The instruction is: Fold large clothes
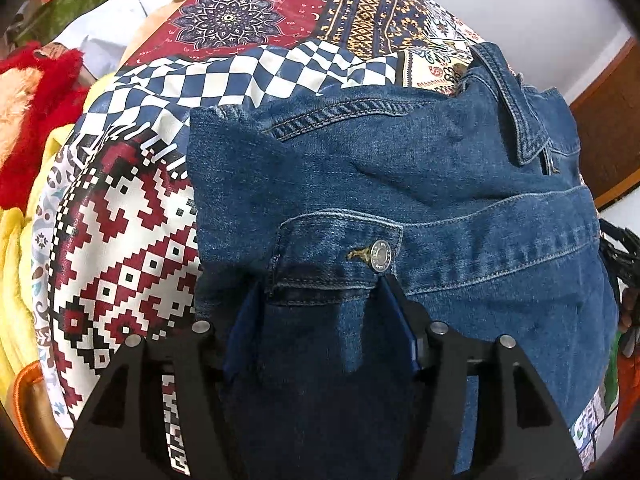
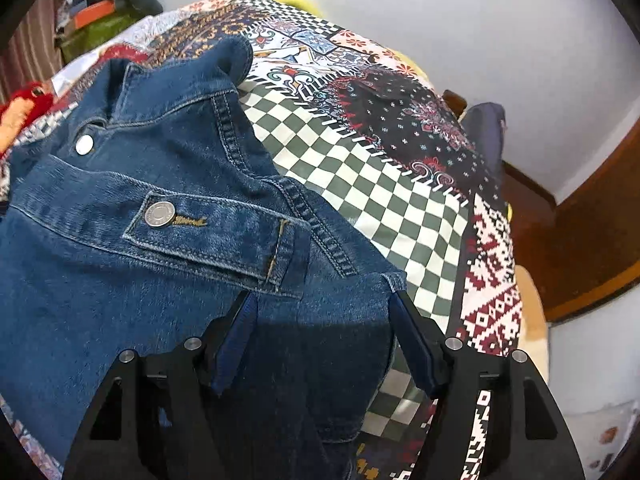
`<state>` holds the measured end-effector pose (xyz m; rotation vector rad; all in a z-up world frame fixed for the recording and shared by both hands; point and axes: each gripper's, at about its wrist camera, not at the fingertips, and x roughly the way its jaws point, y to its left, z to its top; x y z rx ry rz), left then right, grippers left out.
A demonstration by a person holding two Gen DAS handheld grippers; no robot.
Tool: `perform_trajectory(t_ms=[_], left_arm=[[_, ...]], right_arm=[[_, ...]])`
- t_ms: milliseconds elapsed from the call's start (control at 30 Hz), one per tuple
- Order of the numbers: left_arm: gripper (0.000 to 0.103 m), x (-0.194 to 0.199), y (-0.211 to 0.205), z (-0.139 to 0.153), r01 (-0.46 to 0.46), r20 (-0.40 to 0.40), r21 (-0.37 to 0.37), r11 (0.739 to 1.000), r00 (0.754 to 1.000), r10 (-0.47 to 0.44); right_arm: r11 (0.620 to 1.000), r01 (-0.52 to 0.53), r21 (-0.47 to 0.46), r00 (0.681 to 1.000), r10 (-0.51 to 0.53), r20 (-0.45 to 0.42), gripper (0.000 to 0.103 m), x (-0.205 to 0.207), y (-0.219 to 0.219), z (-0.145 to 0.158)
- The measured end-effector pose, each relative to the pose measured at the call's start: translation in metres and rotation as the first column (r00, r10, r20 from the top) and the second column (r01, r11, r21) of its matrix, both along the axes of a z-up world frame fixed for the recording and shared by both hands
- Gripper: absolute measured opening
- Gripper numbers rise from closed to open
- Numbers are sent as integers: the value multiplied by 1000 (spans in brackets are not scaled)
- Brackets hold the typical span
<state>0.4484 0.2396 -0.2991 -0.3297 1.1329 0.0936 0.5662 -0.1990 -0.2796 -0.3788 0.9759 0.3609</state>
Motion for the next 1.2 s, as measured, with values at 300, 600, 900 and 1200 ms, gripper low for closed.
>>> perform_trajectory(t_ms=[300, 600, 900, 1200], left_arm=[[53, -4, 3, -6, -33, 21, -82, 996, 999, 34], [16, -11, -29, 35, -3, 108, 132, 991, 994, -12], [15, -32, -40, 137, -73, 342, 259, 963, 939, -20], [15, 12, -33, 151, -101, 383, 290, 952, 924, -19]], right_arm=[[971, 11, 238, 985, 30, -168, 66, 15, 3, -2], [929, 59, 365, 990, -6, -144, 20, 5, -9, 7], [914, 11, 405, 996, -47, 80, 10, -19, -14, 93], [927, 72, 367, 983, -128, 130, 10, 15, -1, 111]])
